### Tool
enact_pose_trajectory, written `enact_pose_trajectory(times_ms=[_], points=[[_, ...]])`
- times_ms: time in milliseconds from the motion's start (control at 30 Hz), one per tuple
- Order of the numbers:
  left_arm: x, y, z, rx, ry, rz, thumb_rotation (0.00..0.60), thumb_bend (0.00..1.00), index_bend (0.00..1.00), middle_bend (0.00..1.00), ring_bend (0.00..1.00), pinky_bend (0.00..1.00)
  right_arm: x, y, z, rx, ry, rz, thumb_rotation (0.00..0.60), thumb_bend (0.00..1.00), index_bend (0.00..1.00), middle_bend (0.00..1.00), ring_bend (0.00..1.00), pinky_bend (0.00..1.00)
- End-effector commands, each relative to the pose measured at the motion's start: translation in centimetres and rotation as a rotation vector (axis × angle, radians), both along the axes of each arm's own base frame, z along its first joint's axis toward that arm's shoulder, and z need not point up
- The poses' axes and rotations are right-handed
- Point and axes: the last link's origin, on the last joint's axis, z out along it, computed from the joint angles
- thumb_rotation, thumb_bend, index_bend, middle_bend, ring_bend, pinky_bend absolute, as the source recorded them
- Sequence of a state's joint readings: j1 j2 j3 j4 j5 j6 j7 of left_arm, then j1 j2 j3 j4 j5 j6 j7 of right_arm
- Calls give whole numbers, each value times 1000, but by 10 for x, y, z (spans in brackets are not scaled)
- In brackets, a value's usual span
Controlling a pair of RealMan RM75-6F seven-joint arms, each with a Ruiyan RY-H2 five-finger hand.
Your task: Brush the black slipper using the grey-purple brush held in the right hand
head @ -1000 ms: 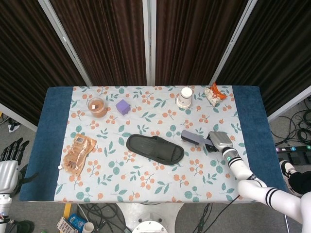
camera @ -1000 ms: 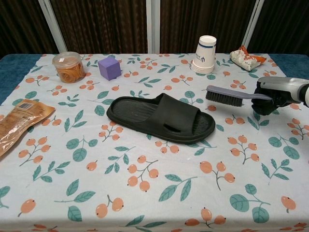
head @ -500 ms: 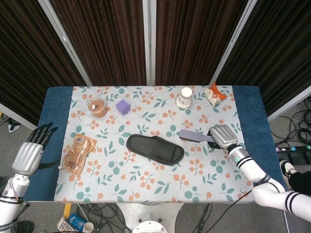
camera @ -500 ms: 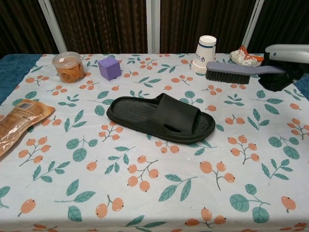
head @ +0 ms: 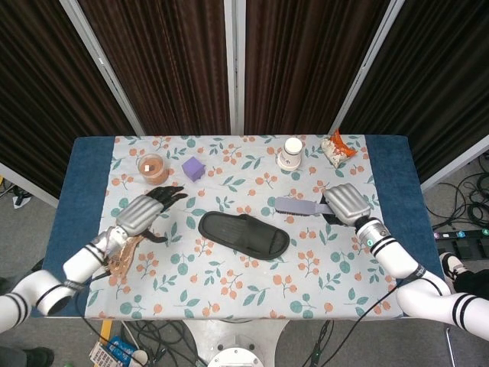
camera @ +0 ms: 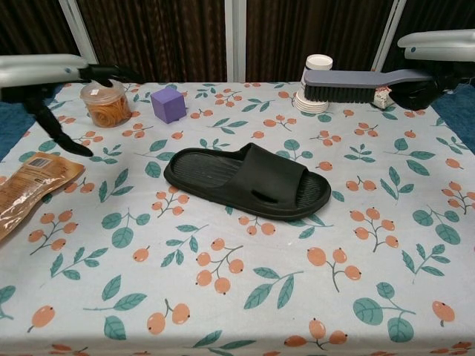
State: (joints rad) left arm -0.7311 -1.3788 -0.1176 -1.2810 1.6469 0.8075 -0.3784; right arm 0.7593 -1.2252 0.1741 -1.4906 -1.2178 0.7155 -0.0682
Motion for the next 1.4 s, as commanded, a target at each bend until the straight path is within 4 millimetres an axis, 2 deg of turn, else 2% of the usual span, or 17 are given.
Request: enact_pose_trajectory(times_ms=[33,333,533,733,867,1033,1100,1400], points=[[16,17,-32,-53,44,-2,600,148,125,120,24,110,4,-1,-5,6,4,3,600,679,1000,1000,1000,1000],[37,26,-79,-136,46,21,600,149,126,98,24,110,6,-4,-21,19,37,12,600,678,1000,1000,1000,1000],[45,33,-94,-146,47,35,600,149,126,97,24,111,7,-2,-31,29,40,16,600,678,1000,1000,1000,1000],[48,41,-107,-161,69,66,600,149,125,99,24,111,7,-1,-51,59,71,39,600,678,1000,1000,1000,1000],[52,45,-111,-167,61,87,600,169,182,186,60,118,12,-3,-63,67,52,44,600,677,1000,1000,1000,1000],[53,44,-113,-161,46,85,600,213,380,381,224,168,15,-5,-74,71,43,56,600,677,1000,1000,1000,1000],[53,44,-114,-160,45,87,600,218,420,425,259,182,16,-6,-79,73,47,62,600,676,1000,1000,1000,1000],[54,45,-113,-154,33,83,600,221,441,456,279,196,24,-3,-105,73,50,131,600,676,1000,1000,1000,1000]])
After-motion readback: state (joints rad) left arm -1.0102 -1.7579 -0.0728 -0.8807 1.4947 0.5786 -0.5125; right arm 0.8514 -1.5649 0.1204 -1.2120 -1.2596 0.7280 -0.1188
